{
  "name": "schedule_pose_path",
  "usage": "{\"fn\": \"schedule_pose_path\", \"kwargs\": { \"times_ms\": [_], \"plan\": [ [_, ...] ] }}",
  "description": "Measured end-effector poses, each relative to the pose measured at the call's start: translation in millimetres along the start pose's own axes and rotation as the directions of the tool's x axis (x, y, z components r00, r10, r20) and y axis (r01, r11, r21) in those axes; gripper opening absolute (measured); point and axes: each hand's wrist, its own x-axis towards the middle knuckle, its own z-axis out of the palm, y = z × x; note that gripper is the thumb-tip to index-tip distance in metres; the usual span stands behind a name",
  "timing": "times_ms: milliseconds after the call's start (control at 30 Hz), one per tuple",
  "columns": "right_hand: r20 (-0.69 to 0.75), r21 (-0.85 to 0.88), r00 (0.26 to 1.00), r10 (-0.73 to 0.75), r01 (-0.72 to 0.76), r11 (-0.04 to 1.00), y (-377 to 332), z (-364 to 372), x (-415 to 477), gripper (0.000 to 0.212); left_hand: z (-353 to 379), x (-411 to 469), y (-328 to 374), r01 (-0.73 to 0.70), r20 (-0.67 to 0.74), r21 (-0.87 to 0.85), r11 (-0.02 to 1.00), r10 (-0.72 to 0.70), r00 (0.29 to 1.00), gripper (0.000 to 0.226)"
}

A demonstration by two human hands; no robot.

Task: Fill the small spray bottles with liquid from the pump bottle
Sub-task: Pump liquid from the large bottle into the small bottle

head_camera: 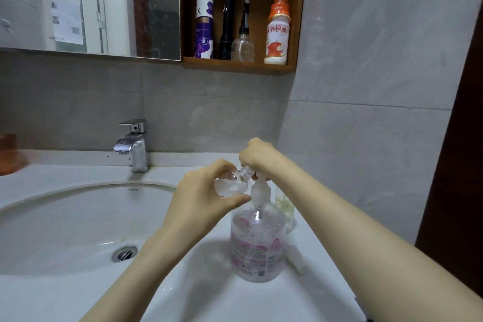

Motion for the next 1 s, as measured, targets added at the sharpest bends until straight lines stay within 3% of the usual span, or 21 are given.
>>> {"fn": "schedule_pose_path", "kwargs": {
  "times_ms": [267,367,500,633,800,1000],
  "plan": [
    [0.036,-0.077,0.999,-0.013,0.016,0.997,7.0,8.8,8.6,0.028,7.2,-2.3,-10.2,-0.040,0.011,-0.024,0.999,0.040,0.999,0.035],
    [0.008,-0.028,1.000,-0.030,0.030,0.999,11.6,10.8,14.2,0.025,9.6,-0.4,-13.3,-0.039,0.019,-0.015,0.999,0.040,0.999,0.039],
    [-0.084,0.091,0.993,-0.084,0.092,0.992,15.9,16.3,20.4,0.015,0.1,8.1,-11.2,-0.054,0.140,0.046,0.998,0.047,0.989,0.045],
    [-0.090,0.069,0.987,-0.132,0.138,0.988,13.2,14.2,19.8,0.012,-11.4,23.4,2.7,-0.094,0.316,0.241,0.966,0.014,0.949,0.053],
    [-0.090,0.096,0.985,-0.147,0.155,0.983,13.2,11.7,17.9,0.007,-24.4,39.3,26.6,-0.238,0.479,0.377,0.895,0.032,0.877,0.040],
    [-0.073,0.078,0.985,-0.156,0.162,0.984,11.0,11.9,19.9,0.007,-28.4,47.1,27.0,-0.303,0.530,0.423,0.854,0.038,0.847,0.050]
  ]
}}
